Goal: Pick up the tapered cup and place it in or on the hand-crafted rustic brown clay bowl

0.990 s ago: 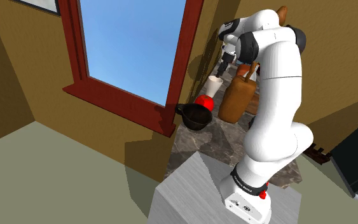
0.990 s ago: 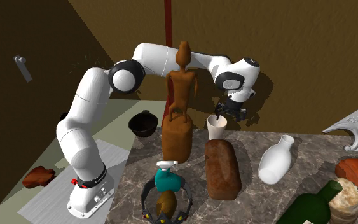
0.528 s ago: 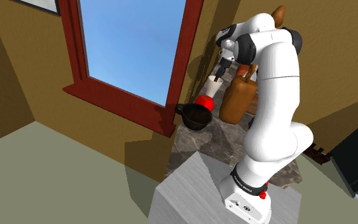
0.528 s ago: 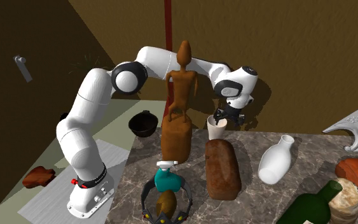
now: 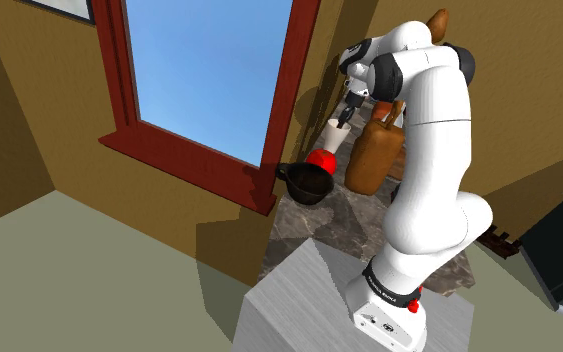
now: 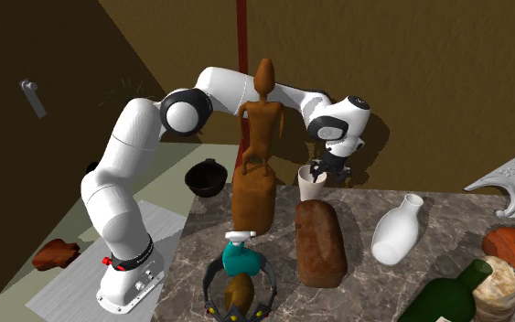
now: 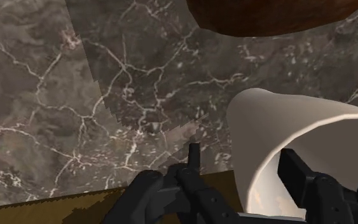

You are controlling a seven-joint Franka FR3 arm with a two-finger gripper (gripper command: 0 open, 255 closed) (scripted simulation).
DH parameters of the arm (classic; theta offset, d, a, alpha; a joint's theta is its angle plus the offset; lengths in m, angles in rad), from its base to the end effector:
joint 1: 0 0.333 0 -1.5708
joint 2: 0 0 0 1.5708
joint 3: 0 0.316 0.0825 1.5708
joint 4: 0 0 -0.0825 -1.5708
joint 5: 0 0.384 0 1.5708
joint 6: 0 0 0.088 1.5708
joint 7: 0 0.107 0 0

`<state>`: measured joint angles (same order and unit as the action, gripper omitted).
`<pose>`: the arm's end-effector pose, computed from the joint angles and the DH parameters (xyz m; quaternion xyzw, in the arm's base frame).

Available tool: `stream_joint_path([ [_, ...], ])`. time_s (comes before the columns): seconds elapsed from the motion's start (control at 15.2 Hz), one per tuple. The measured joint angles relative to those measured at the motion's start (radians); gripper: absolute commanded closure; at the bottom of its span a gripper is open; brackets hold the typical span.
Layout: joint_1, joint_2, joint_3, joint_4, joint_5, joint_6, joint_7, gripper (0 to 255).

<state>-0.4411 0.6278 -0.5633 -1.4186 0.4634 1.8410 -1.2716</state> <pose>0.4643 -0.5239 0.3634 -0.9925 -0.0940 -0.0304 0.0715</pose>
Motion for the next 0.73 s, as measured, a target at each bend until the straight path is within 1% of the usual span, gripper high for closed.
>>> stream_joint_path([
  [0.73, 0.002, -0.009, -0.003, 0.001, -0.005, -0.01, 0.003, 255],
])
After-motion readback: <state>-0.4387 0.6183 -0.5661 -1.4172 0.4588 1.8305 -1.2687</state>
